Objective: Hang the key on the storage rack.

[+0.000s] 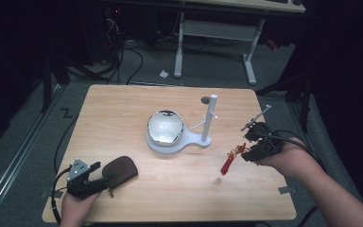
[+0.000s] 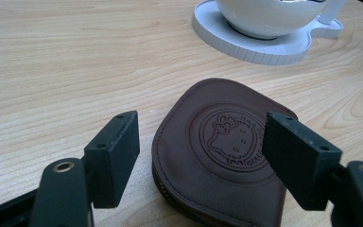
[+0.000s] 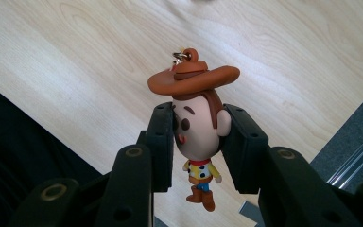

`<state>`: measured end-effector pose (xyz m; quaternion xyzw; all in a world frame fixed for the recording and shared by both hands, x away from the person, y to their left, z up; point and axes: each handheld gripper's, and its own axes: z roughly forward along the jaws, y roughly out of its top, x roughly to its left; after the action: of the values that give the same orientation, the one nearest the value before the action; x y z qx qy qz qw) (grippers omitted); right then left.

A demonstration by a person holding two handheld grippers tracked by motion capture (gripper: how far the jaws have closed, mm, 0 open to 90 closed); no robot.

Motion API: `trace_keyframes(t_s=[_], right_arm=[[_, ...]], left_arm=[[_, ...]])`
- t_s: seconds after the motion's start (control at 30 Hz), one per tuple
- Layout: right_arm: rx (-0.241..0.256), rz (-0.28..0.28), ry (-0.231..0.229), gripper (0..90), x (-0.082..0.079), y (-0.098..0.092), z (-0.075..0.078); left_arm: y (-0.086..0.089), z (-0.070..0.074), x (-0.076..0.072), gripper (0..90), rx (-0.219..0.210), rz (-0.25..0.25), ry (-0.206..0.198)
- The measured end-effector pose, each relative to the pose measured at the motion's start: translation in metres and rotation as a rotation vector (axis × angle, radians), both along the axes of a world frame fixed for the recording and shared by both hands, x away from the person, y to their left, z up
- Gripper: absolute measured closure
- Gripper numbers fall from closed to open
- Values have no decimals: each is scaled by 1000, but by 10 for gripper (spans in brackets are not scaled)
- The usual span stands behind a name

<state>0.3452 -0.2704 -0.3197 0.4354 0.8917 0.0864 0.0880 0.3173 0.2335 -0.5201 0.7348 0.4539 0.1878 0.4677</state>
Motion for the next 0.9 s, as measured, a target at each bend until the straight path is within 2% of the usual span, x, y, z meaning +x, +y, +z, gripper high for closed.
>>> trace_keyframes(t_s=[0.53,0.6,0.7,0.9], right_arm=[[1,20,-43,662,22,17,19],[1,8,-39,662,23,19,21],[1,35,-49,662,32,24,24],[-2,37,-48,662,39,30,26]], left_arm=[[4,0,-2,286,-10,4,0],[5,0,-3,287,-10,4,1],[6,0,-4,287,-14,5,-1],[8,-1,-4,288,-20,9,2]])
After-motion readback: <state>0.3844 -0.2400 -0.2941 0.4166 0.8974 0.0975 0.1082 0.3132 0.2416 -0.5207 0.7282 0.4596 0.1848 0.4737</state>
